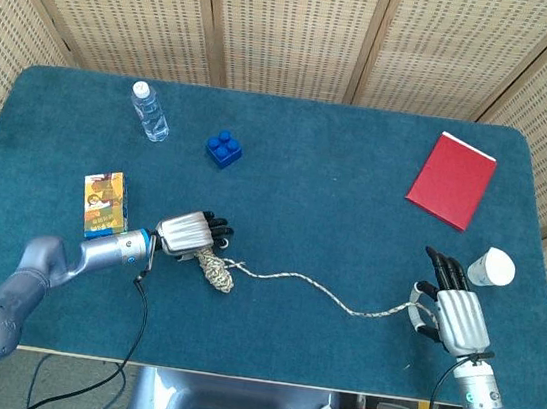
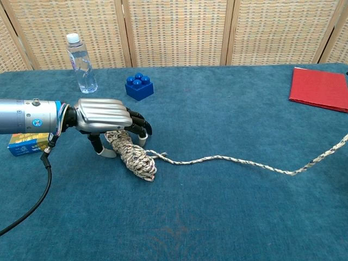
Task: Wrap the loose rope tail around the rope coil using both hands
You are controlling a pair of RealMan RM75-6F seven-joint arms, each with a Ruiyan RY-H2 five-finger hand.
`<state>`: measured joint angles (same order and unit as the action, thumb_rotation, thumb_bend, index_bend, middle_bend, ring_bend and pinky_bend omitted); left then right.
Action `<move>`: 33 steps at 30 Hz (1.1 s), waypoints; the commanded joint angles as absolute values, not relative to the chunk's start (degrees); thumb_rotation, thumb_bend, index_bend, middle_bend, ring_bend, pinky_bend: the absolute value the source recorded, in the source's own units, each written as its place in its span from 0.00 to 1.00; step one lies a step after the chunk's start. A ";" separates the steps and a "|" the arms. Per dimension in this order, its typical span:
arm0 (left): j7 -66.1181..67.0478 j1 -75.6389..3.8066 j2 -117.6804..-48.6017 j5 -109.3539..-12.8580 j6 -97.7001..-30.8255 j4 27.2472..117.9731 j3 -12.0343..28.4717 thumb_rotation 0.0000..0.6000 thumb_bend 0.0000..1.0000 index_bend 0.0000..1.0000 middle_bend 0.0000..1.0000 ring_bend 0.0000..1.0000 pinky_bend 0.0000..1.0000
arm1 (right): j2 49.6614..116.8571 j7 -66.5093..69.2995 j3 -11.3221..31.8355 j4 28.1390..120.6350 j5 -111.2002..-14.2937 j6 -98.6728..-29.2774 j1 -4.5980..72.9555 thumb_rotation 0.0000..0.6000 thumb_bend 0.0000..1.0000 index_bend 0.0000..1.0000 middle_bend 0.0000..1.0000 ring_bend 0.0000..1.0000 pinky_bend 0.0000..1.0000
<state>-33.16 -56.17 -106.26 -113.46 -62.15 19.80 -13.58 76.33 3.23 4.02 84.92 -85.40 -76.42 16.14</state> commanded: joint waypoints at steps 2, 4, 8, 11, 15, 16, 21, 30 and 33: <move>-33.71 -56.01 -106.77 -111.97 -62.53 20.30 -12.99 1.00 0.38 0.55 0.45 0.42 0.55 | 76.32 3.30 4.07 84.86 -85.40 -76.42 16.12 1.00 0.44 0.66 0.00 0.00 0.00; -34.40 -55.99 -106.72 -111.41 -62.79 20.79 -12.80 1.00 0.40 0.61 0.50 0.46 0.59 | 76.30 3.38 4.09 84.86 -85.41 -76.43 16.10 1.00 0.44 0.66 0.00 0.00 0.00; -36.47 -55.78 -105.52 -108.76 -65.99 23.01 -10.87 1.00 0.43 0.68 0.56 0.51 0.64 | 75.99 3.22 4.03 85.38 -86.23 -77.40 15.82 1.00 0.44 0.66 0.00 0.00 0.00; -37.66 -55.66 -103.98 -106.62 -67.94 25.47 -9.12 1.00 0.45 0.69 0.56 0.51 0.64 | 75.65 2.95 3.74 86.17 -87.24 -78.27 15.55 1.00 0.44 0.66 0.00 0.00 0.00; -38.46 -55.48 -101.85 -103.73 -69.40 28.77 -6.70 1.00 0.46 0.70 0.57 0.52 0.65 | 75.17 2.46 3.29 87.07 -88.85 -79.52 15.21 1.00 0.44 0.66 0.00 0.00 0.00; -38.59 -55.46 -101.54 -103.20 -69.42 29.31 -6.28 1.00 0.47 0.70 0.57 0.52 0.65 | 75.11 2.39 3.24 87.19 -89.10 -79.68 15.18 1.00 0.44 0.66 0.00 0.00 0.00; -38.97 -55.50 -99.13 -98.61 -67.42 35.07 -2.76 1.00 0.50 0.71 0.58 0.53 0.65 | 74.15 2.20 2.50 88.29 -92.22 -81.10 15.24 1.00 0.44 0.66 0.00 0.00 0.00; -26.59 -58.73 -92.66 -86.79 -52.46 55.84 5.08 1.00 0.52 0.72 0.60 0.53 0.66 | 66.60 6.24 2.26 96.10 -99.06 -81.85 17.84 1.00 0.44 0.67 0.00 0.00 0.00; -19.81 -59.42 -91.94 -82.36 -50.03 60.99 8.16 1.00 0.52 0.72 0.60 0.53 0.67 | 63.22 8.39 2.77 99.83 -99.59 -80.49 19.31 1.00 0.44 0.67 0.00 0.00 0.00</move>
<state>-26.57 -58.05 -93.93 -87.62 -54.15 55.33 4.16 65.52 6.68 2.41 97.41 -98.63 -81.37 18.03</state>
